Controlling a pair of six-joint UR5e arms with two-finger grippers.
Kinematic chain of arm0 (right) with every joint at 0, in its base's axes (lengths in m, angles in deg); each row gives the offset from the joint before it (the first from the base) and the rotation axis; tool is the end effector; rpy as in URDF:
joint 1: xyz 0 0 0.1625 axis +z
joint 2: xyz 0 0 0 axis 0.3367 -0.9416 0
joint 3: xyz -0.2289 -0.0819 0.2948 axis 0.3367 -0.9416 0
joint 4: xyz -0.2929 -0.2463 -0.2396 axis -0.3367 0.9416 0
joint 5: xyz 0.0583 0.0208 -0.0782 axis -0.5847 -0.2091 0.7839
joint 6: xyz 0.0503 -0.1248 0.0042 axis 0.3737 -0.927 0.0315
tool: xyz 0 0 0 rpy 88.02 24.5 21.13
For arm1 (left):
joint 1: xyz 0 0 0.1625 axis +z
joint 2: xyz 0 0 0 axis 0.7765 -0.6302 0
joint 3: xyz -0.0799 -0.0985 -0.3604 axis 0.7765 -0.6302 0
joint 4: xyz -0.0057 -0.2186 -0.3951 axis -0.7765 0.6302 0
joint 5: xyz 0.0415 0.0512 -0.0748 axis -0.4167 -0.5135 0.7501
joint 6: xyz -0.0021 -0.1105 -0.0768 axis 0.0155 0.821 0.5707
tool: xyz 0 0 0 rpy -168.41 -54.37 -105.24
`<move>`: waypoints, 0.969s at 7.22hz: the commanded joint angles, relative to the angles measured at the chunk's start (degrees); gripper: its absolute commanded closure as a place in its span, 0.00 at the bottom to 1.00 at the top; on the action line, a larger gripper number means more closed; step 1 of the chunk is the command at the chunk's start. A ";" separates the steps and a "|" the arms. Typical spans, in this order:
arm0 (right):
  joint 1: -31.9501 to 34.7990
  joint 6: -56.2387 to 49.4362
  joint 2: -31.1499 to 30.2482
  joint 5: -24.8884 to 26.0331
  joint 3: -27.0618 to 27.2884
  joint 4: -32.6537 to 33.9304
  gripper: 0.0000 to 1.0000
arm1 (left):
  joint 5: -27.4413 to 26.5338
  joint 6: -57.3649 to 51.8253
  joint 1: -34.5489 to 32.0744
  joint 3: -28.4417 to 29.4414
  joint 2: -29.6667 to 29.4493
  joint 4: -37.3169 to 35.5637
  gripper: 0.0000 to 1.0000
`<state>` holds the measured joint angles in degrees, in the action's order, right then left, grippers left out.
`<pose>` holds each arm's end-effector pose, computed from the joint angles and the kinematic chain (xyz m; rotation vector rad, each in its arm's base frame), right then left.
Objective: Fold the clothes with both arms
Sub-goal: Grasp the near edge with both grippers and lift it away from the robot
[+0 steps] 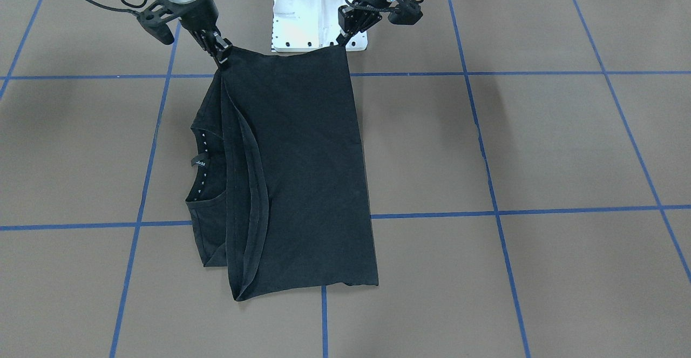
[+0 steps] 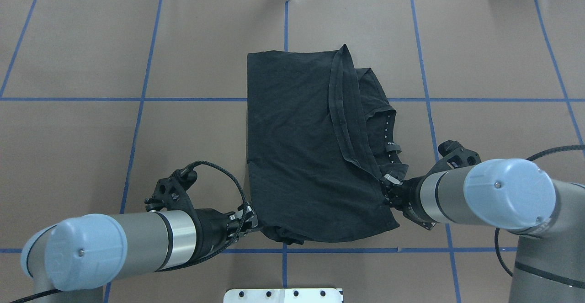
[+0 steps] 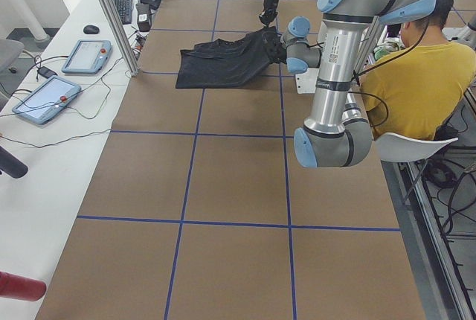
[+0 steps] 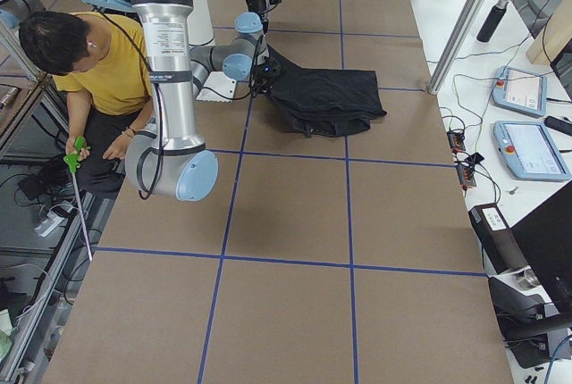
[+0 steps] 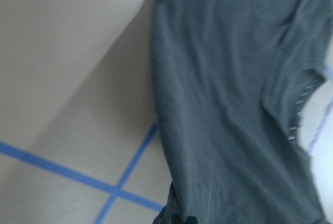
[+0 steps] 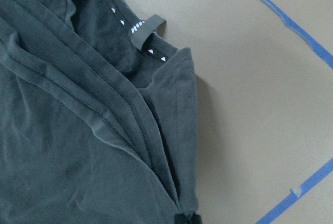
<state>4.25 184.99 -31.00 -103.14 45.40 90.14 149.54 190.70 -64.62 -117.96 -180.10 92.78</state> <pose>-0.4220 -0.3070 0.2202 -0.2381 -0.9304 0.8230 0.4981 -0.2587 0.1105 -0.1562 1.4028 -0.5851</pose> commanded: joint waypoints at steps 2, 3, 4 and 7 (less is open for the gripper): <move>17.52 -5.03 13.74 -15.65 -16.24 0.12 1.00 | 5.43 -6.99 -16.41 8.90 -7.20 -1.33 1.00; 20.43 -8.19 19.46 -17.44 -24.50 -0.06 1.00 | 5.73 -8.84 -19.59 15.75 -10.45 -0.54 1.00; 22.99 -11.79 24.13 -18.93 -31.89 -0.15 1.00 | 5.73 -10.25 -22.50 21.73 -13.97 0.51 1.00; 27.56 -22.60 41.60 -20.53 -61.55 -5.20 1.00 | 5.73 -14.99 -28.48 40.71 -21.26 9.99 1.00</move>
<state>29.75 166.40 2.85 -123.37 -2.67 88.58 155.26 178.15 -90.42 -85.25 -198.01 99.22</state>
